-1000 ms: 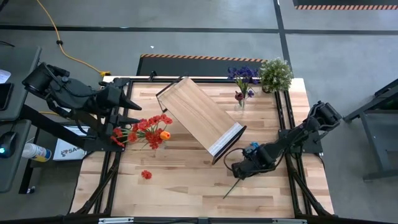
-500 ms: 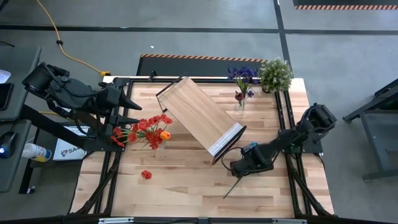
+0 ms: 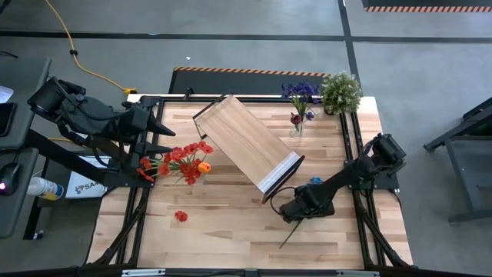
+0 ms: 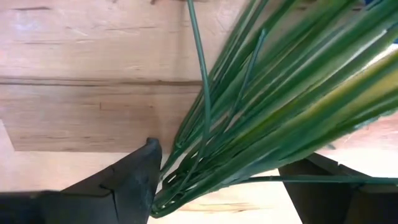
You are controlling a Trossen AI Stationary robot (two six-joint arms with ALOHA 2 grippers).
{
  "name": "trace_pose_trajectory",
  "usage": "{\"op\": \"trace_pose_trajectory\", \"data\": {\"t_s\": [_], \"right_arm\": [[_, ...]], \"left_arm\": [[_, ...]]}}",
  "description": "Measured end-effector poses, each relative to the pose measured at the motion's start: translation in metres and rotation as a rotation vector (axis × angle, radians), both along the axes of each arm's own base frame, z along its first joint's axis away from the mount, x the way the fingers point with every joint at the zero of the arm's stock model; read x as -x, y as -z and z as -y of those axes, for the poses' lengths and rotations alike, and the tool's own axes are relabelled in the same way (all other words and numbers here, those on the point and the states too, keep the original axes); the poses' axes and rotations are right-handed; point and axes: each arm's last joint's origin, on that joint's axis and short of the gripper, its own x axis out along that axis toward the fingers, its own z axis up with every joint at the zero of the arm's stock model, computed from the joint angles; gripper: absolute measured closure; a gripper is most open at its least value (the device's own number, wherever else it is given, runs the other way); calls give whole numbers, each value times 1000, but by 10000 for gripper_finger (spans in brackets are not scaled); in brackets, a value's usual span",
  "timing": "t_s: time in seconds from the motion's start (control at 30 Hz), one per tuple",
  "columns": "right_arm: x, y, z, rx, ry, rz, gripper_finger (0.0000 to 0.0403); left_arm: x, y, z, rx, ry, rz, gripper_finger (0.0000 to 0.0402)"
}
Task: Pick and place flowers into a vace then onto a shelf
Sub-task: Put the blue flowers into the top transparent vase
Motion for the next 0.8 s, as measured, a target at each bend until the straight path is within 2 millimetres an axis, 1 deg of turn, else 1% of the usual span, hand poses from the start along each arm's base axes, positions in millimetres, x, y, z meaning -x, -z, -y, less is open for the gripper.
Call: {"op": "trace_pose_trajectory", "data": {"t_s": [0.13,0.23,0.43,0.8], "right_arm": [[1,-3,1,-2,3,0,104],[2,-4,1,-4,3,-3,119],[1,-4,0,-28,3,-8,165],[1,-3,-1,-43,-3,-1,262]], "left_arm": [[0,0,0,0,0,0,172],[0,0,0,0,1,0,172],[0,0,0,0,0,0,172],[0,0,0,0,1,0,172]]}}
